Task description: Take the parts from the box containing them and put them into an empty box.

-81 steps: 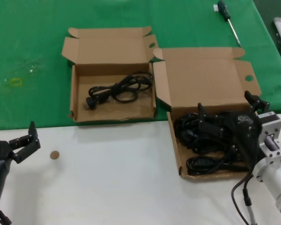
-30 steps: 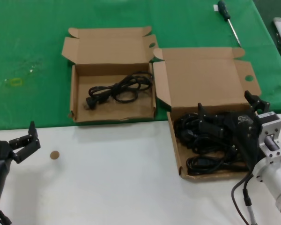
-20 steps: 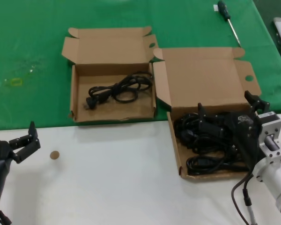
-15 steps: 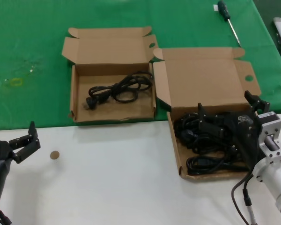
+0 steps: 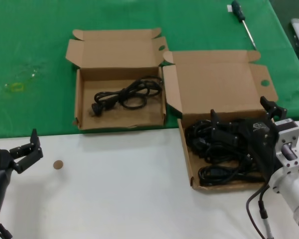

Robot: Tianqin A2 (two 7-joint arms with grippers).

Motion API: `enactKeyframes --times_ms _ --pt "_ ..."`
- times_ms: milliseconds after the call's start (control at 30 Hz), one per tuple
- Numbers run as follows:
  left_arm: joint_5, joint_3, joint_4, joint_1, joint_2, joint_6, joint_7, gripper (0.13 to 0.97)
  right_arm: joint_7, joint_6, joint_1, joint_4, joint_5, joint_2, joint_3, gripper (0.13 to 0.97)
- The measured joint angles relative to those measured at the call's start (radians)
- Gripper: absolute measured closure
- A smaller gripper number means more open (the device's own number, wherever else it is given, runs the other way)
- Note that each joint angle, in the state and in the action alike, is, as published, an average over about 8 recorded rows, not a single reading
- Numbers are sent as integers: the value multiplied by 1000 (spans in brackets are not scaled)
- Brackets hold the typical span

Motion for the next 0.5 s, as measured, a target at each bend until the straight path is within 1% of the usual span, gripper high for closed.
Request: enactKeyframes --times_ms 500 --pt "0 0 0 0 0 0 0 132 0 0 0 0 0 0 0 129"
